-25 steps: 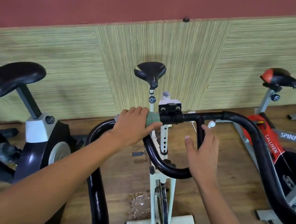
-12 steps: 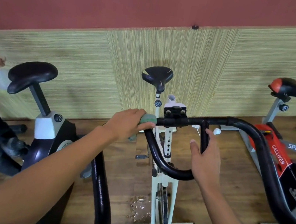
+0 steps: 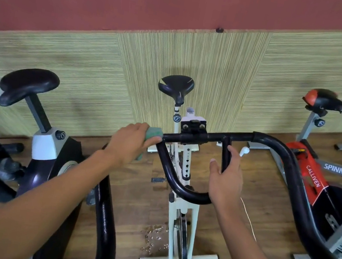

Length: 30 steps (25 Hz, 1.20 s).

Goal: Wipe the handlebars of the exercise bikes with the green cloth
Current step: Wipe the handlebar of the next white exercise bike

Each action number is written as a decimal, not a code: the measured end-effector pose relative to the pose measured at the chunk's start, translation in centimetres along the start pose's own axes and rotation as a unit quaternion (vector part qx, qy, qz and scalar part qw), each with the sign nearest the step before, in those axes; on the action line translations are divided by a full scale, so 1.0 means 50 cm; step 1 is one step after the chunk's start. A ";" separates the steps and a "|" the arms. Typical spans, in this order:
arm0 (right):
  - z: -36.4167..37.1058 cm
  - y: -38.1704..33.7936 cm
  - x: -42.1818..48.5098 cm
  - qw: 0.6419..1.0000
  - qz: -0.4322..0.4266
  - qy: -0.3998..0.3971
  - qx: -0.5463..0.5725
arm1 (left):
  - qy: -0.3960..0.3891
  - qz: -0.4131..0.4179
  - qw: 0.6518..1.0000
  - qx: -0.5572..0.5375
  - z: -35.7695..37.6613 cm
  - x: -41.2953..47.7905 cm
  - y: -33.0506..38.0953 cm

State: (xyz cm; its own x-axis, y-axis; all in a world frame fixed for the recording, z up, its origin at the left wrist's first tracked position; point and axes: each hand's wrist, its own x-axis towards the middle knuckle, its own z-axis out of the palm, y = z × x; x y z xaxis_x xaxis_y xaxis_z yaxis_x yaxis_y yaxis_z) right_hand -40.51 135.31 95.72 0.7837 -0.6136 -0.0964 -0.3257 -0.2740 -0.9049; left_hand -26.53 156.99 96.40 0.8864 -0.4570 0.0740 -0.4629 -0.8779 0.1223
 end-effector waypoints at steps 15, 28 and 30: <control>-0.019 0.007 0.017 0.992 0.005 -0.109 -0.056 | 0.142 -0.238 0.875 -0.396 -0.099 -0.063 0.165; -0.130 -0.100 -0.261 0.954 -0.061 -0.203 0.210 | -0.107 -0.243 0.557 -0.787 -0.210 -0.266 0.362; -0.147 -0.090 -0.294 0.949 -0.035 -0.212 0.230 | -0.109 -0.235 0.581 -0.771 -0.204 -0.298 0.372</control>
State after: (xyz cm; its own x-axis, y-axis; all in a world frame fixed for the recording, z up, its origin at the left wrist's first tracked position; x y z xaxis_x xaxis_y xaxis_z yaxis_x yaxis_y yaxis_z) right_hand -54.44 140.14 104.26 0.9689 -0.2263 -0.0997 -0.0764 0.1096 -0.9910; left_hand -48.43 148.90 107.66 0.8201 -0.3739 -0.4332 0.5231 0.1828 0.8324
